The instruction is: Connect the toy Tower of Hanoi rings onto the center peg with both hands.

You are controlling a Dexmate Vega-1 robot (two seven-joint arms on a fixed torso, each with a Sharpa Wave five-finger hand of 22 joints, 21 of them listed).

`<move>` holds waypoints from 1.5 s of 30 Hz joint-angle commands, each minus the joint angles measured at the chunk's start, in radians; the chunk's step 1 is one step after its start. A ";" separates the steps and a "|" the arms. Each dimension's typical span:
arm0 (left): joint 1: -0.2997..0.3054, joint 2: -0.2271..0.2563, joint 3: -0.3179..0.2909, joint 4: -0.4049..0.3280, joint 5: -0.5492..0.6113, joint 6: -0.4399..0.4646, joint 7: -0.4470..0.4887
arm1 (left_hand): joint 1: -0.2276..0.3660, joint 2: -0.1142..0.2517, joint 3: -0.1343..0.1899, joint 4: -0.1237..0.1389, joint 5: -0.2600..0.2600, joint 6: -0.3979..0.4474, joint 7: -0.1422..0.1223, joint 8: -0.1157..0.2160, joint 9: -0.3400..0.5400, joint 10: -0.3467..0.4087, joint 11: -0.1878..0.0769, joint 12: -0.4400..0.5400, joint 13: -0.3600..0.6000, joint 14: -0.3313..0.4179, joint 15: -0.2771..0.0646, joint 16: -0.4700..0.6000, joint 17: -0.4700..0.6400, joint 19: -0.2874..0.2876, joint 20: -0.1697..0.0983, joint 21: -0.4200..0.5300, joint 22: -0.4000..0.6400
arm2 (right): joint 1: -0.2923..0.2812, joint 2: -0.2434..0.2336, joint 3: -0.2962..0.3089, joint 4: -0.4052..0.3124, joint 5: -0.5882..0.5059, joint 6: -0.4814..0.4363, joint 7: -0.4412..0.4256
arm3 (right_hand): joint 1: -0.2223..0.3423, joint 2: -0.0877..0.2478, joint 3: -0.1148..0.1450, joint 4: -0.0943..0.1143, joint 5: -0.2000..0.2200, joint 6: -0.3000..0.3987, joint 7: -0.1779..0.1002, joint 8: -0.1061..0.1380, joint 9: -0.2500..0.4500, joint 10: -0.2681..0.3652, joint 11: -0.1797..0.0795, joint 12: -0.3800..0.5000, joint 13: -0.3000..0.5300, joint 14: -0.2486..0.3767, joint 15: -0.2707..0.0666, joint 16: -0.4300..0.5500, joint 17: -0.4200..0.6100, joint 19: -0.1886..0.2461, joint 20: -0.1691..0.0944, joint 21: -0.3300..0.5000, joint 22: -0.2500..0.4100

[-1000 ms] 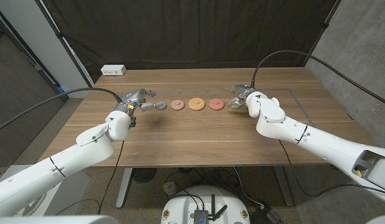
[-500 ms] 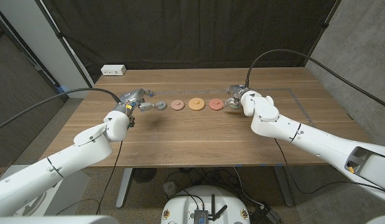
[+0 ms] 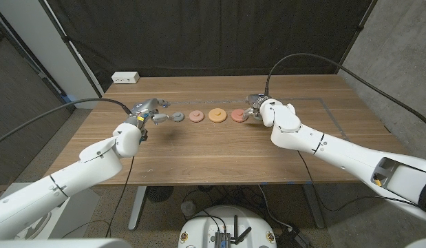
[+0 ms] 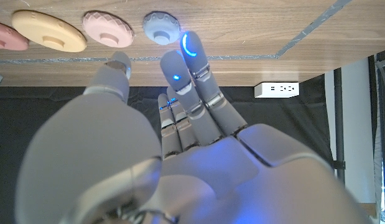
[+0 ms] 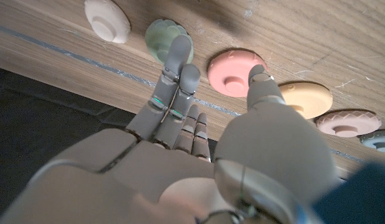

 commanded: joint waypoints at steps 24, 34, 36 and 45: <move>0.044 0.018 -0.036 -0.008 -0.029 -0.010 0.023 | 0.010 0.011 -0.011 0.003 0.010 0.018 -0.002 -0.002 0.005 0.019 0.000 -0.013 0.011 -0.005 0.002 0.024 -0.001 -0.017 -0.084 0.039 -0.018 | 0.102 0.086 -0.095 0.118 0.011 -0.034 0.057 | -0.018 0.003 -0.014 0.005 0.009 -0.036 0.012 -0.009 -0.003 -0.038 0.016 -0.006 -0.007 -0.010 -0.121 0.014 -0.008 -0.010 -0.091 0.019 -0.011; 0.054 0.022 -0.043 -0.015 -0.033 -0.009 0.028 | 0.010 0.013 -0.013 0.003 0.012 0.023 0.000 -0.002 0.006 0.025 -0.001 -0.015 0.014 -0.007 0.002 0.031 -0.001 -0.021 -0.084 0.052 -0.027 | 0.135 0.102 -0.134 0.144 0.004 -0.067 0.086 | -0.027 0.000 -0.021 0.007 0.008 -0.068 0.015 -0.015 -0.007 -0.056 0.024 -0.007 -0.011 -0.011 -0.120 0.019 -0.012 -0.012 -0.091 0.026 -0.019; 0.055 0.024 -0.043 -0.016 -0.034 -0.009 0.027 | 0.010 0.013 -0.013 0.003 0.012 0.024 -0.001 -0.003 0.006 0.024 -0.001 -0.016 0.016 -0.006 0.002 0.035 0.002 -0.021 -0.084 0.055 -0.030 | 0.140 0.105 -0.139 0.150 0.007 -0.071 0.089 | -0.029 0.000 -0.022 0.007 0.008 -0.069 0.015 -0.015 -0.007 -0.057 0.024 -0.007 -0.012 -0.013 -0.120 0.018 -0.014 -0.012 -0.091 0.027 -0.020; 0.053 0.025 -0.041 -0.017 -0.034 -0.011 0.023 | 0.010 0.013 -0.014 0.003 0.013 0.026 -0.001 -0.002 0.006 0.028 -0.001 -0.015 0.016 -0.011 0.002 0.032 -0.004 -0.022 -0.084 0.061 -0.033 | 0.160 0.119 -0.158 0.182 0.026 -0.069 0.089 | -0.035 0.001 -0.026 0.008 0.007 -0.074 0.018 -0.010 -0.012 -0.061 0.026 -0.002 -0.018 -0.016 -0.121 0.023 -0.018 -0.016 -0.091 0.034 -0.029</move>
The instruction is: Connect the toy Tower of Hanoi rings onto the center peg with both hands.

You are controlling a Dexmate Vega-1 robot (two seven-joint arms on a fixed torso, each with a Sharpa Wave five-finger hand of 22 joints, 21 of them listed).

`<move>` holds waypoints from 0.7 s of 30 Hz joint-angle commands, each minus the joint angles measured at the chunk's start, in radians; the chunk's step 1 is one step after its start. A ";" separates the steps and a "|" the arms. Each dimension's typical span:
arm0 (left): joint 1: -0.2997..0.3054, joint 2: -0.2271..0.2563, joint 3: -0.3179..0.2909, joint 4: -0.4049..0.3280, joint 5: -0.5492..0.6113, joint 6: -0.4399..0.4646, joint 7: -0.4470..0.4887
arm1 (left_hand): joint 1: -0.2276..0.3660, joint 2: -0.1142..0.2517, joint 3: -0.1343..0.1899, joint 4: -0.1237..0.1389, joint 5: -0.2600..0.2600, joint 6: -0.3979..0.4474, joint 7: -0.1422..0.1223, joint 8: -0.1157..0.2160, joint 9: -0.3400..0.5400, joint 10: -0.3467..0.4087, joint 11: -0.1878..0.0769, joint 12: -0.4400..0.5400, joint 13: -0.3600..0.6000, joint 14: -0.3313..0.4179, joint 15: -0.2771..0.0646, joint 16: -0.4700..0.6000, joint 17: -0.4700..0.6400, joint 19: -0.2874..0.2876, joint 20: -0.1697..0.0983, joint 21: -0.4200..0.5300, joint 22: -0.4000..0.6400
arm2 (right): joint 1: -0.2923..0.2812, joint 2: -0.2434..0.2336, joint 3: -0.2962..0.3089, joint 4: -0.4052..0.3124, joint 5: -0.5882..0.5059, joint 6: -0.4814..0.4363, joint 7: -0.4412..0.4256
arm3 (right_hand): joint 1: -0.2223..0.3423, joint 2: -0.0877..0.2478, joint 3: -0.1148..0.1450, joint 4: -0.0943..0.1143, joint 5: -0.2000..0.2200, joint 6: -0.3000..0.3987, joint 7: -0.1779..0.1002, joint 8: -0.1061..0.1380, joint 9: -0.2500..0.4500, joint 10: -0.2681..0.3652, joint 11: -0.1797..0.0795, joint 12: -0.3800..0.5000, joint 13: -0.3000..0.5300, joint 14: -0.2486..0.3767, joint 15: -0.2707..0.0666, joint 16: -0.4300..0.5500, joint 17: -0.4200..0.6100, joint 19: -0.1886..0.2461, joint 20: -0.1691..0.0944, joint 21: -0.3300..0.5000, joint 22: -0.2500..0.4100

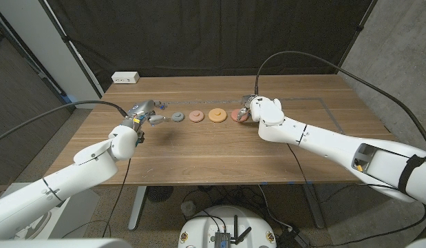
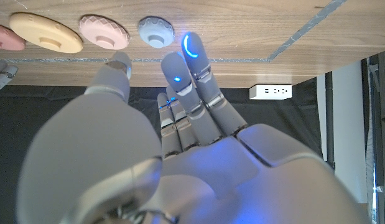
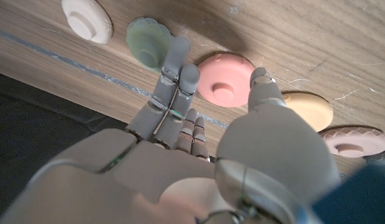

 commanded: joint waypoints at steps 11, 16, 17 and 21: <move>0.004 0.006 -0.001 -0.009 -0.001 0.005 -0.003 | 0.005 0.009 -0.005 0.002 0.006 0.011 0.001 -0.003 0.001 0.016 -0.001 0.000 0.003 -0.003 -0.003 0.013 0.003 -0.003 -0.090 0.015 -0.002 | 0.052 0.036 -0.053 0.078 0.040 -0.007 0.014 | -0.012 0.001 -0.007 0.000 0.007 -0.003 0.003 0.005 -0.002 0.000 0.003 0.009 -0.003 -0.004 -0.128 0.011 -0.001 -0.007 -0.093 0.018 -0.006; 0.007 0.007 -0.004 -0.012 -0.003 0.007 -0.002 | 0.005 0.009 -0.006 0.002 0.006 0.012 0.000 -0.003 0.002 0.019 -0.001 -0.001 0.003 -0.002 -0.003 0.016 0.003 -0.004 -0.090 0.022 -0.004 | 0.063 0.042 -0.063 0.096 0.052 -0.004 0.018 | -0.013 0.001 -0.007 0.000 0.007 -0.004 0.005 0.005 -0.003 0.004 0.002 0.011 -0.004 -0.004 -0.128 0.012 -0.001 -0.007 -0.093 0.021 -0.006; 0.007 0.007 -0.005 -0.012 -0.003 0.007 -0.001 | 0.005 0.009 -0.006 0.002 0.007 0.012 0.001 -0.004 0.002 0.019 -0.002 -0.001 0.004 -0.002 -0.003 0.018 0.003 -0.006 -0.090 0.024 -0.005 | 0.065 0.044 -0.065 0.101 0.055 -0.004 0.018 | -0.013 0.001 -0.007 0.000 0.007 -0.004 0.005 0.006 -0.003 0.004 0.002 0.011 -0.004 -0.004 -0.128 0.012 -0.002 -0.008 -0.093 0.021 -0.006; 0.009 0.005 -0.005 -0.011 -0.005 0.007 0.001 | 0.005 0.010 -0.006 0.002 0.007 0.014 0.000 -0.004 0.002 0.019 -0.002 -0.002 0.004 -0.002 -0.003 0.019 0.003 -0.007 -0.090 0.027 -0.008 | 0.073 0.049 -0.072 0.116 0.065 -0.001 0.020 | -0.013 0.003 -0.007 0.000 0.007 -0.003 0.005 0.007 -0.004 0.007 0.003 0.013 -0.006 -0.001 -0.128 0.016 0.000 -0.009 -0.093 0.023 -0.008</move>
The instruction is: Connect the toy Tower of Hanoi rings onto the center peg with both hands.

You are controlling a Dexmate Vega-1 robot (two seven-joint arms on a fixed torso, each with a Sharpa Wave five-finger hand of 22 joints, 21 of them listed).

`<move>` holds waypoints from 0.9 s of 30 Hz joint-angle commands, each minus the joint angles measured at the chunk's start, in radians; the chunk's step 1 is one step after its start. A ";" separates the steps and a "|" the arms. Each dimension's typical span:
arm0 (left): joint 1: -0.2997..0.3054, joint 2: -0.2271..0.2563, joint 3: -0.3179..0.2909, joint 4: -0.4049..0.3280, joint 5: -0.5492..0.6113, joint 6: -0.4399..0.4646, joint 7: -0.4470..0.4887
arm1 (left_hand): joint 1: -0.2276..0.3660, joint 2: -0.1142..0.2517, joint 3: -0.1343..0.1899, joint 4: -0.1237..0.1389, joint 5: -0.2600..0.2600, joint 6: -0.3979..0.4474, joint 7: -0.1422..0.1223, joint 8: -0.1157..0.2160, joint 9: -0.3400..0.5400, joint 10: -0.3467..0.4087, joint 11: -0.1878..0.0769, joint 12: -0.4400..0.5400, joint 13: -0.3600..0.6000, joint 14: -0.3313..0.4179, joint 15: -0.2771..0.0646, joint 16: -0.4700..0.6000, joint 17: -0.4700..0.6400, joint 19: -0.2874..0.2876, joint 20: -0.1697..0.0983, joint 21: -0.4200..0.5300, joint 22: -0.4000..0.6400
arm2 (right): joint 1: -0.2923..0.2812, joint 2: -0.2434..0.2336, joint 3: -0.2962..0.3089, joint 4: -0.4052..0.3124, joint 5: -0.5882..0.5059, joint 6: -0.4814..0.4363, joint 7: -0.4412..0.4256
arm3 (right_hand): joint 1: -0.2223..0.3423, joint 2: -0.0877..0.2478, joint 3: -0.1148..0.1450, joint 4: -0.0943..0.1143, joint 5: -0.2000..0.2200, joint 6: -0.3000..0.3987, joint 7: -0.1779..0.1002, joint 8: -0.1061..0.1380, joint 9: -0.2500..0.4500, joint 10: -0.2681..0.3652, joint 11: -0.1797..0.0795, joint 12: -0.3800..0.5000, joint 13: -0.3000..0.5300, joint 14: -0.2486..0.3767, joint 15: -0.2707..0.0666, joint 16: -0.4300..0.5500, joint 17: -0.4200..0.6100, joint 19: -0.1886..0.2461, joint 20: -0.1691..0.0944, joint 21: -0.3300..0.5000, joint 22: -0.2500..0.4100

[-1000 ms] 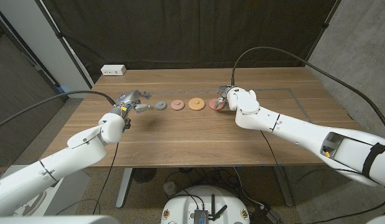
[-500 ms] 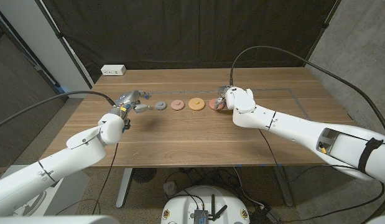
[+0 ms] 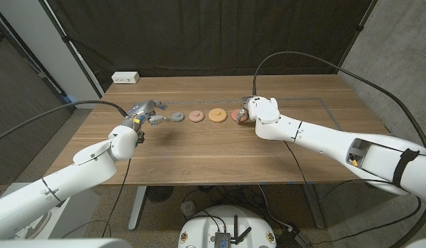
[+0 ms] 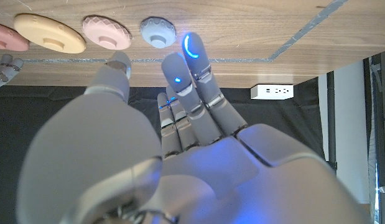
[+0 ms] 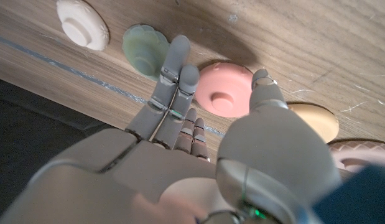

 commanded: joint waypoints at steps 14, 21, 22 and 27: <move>0.002 -0.009 0.002 0.012 -0.009 -0.004 0.005 | 0.005 0.012 -0.003 -0.002 0.009 0.019 0.000 -0.004 0.002 0.010 0.001 -0.005 0.006 -0.005 -0.003 0.013 0.003 -0.013 -0.090 0.028 -0.011 | 0.056 0.031 -0.052 0.076 0.056 -0.003 0.022 | 0.002 0.010 -0.001 0.001 0.008 0.007 0.007 0.012 -0.003 0.026 0.003 0.012 -0.006 -0.002 -0.128 0.011 -0.002 -0.007 -0.089 0.016 -0.007; 0.000 -0.012 0.005 0.019 -0.011 -0.009 0.007 | 0.006 0.014 -0.002 -0.003 0.010 0.020 0.001 -0.005 0.003 0.016 -0.001 -0.005 0.009 -0.006 -0.003 0.018 0.004 -0.017 -0.090 0.041 -0.020 | 0.069 0.037 -0.067 0.089 0.065 -0.004 0.027 | 0.000 0.013 -0.001 0.002 0.008 0.014 0.008 0.015 -0.005 0.033 0.002 0.014 -0.008 -0.003 -0.128 0.010 -0.005 -0.007 -0.089 0.020 -0.009; 0.001 -0.013 0.005 0.020 -0.011 -0.009 0.008 | 0.006 0.014 -0.002 -0.003 0.010 0.020 0.001 -0.005 0.003 0.016 0.001 -0.006 0.008 -0.008 -0.003 0.017 0.002 -0.017 -0.090 0.045 -0.020 | 0.072 0.038 -0.070 0.092 0.067 -0.004 0.029 | -0.001 0.013 -0.001 0.002 0.008 0.014 0.008 0.016 -0.005 0.035 0.000 0.014 -0.008 -0.003 -0.128 0.010 -0.005 -0.007 -0.089 0.020 -0.009; 0.002 -0.013 0.005 0.021 -0.013 -0.010 0.009 | 0.006 0.014 -0.003 -0.003 0.011 0.023 0.000 -0.005 0.003 0.018 -0.001 -0.006 0.010 -0.012 -0.003 0.016 -0.002 -0.021 -0.090 0.051 -0.028 | 0.082 0.043 -0.084 0.102 0.074 -0.001 0.038 | -0.003 0.015 -0.001 0.002 0.009 0.015 0.009 0.016 -0.007 0.043 -0.001 0.016 -0.010 0.000 -0.129 0.014 -0.005 -0.006 -0.089 0.023 -0.014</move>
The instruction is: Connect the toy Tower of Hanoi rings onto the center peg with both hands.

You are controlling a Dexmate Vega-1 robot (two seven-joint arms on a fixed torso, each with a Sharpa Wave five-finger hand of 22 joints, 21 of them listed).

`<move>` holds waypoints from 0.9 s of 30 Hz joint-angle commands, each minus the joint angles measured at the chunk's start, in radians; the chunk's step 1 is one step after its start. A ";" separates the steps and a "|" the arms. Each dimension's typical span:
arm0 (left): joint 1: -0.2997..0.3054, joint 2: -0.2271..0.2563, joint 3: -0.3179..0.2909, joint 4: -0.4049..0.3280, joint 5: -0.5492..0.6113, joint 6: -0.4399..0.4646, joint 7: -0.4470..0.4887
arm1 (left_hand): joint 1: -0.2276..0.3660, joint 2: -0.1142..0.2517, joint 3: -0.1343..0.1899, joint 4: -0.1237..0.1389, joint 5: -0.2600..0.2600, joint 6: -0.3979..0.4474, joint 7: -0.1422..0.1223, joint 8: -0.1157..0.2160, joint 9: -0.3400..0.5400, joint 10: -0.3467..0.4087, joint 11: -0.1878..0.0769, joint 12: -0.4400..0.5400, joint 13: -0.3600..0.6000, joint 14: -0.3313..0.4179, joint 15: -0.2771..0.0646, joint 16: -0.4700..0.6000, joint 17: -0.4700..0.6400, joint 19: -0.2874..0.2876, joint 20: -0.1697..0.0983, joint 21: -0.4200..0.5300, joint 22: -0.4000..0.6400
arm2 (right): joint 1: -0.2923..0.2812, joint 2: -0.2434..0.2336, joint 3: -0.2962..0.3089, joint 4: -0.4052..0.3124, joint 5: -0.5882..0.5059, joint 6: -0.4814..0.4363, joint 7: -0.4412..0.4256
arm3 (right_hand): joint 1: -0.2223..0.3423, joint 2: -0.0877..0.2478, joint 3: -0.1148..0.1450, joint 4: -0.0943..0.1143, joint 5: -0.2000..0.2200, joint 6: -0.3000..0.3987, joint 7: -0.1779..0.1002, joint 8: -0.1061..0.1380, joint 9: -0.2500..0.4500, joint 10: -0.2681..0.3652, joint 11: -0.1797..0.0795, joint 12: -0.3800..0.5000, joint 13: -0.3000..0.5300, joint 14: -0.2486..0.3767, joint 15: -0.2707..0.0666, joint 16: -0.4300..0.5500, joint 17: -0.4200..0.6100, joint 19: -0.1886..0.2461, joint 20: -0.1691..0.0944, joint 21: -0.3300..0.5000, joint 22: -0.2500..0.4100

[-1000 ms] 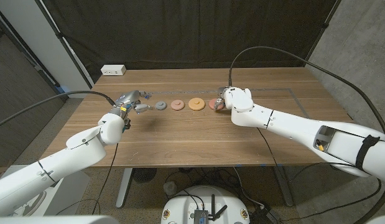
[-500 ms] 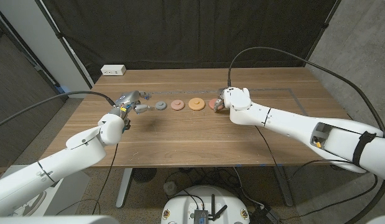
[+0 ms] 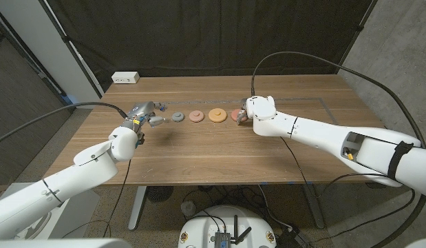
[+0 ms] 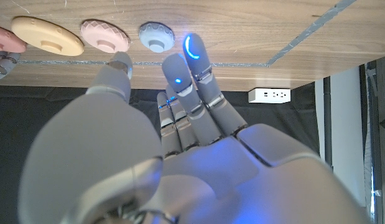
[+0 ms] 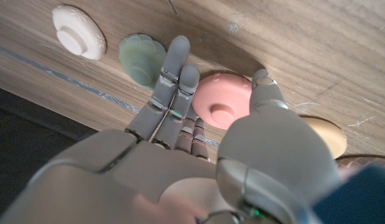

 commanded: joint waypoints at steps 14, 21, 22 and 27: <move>0.012 0.000 -0.003 -0.004 -0.007 -0.002 0.010 | 0.000 0.009 -0.003 -0.003 0.008 0.016 0.001 -0.005 0.003 0.013 0.000 -0.006 0.006 -0.001 -0.007 0.009 0.000 -0.003 -0.093 0.018 -0.006 | 0.042 0.009 -0.094 0.035 -0.041 -0.009 0.018 | 0.000 0.016 0.000 0.000 0.010 0.039 -0.004 0.015 -0.006 0.053 -0.015 0.017 -0.006 0.008 -0.129 0.018 -0.001 0.008 -0.097 0.029 -0.007; 0.010 0.001 0.000 -0.009 -0.002 0.005 0.009 | 0.000 0.010 -0.002 -0.003 0.009 0.017 0.000 -0.005 0.004 0.013 0.000 -0.007 0.007 -0.003 -0.007 0.011 -0.001 -0.006 -0.093 0.028 -0.012 | 0.019 0.001 -0.073 0.019 -0.051 -0.007 -0.017 | 0.016 0.030 0.019 -0.010 0.020 0.129 -0.035 0.043 -0.010 0.140 -0.038 0.035 -0.011 0.097 -0.129 0.092 0.096 0.051 -0.099 0.091 0.003; 0.009 0.001 0.001 -0.009 -0.002 0.005 0.008 | 0.000 0.010 -0.002 -0.003 0.009 0.018 0.001 -0.005 0.004 0.014 0.000 -0.007 0.007 0.002 -0.007 0.016 0.003 -0.007 -0.093 0.030 -0.014 | 0.019 0.000 -0.072 0.019 -0.052 -0.007 -0.016 | 0.016 0.032 0.022 -0.010 0.021 0.141 -0.037 0.047 -0.010 0.153 -0.046 0.039 -0.011 0.106 -0.129 0.099 0.110 0.056 -0.099 0.098 0.005; 0.007 0.000 0.004 -0.008 -0.002 0.005 0.007 | 0.001 0.010 -0.001 -0.004 0.010 0.019 0.001 -0.005 0.004 0.017 0.001 -0.008 0.006 -0.002 -0.007 0.014 0.000 -0.007 -0.093 0.038 -0.016 | 0.017 0.002 -0.068 0.026 -0.052 -0.001 -0.011 | 0.018 0.037 0.031 -0.011 0.026 0.175 -0.046 0.057 -0.011 0.187 -0.062 0.045 -0.011 0.132 -0.129 0.117 0.150 0.072 -0.101 0.120 0.009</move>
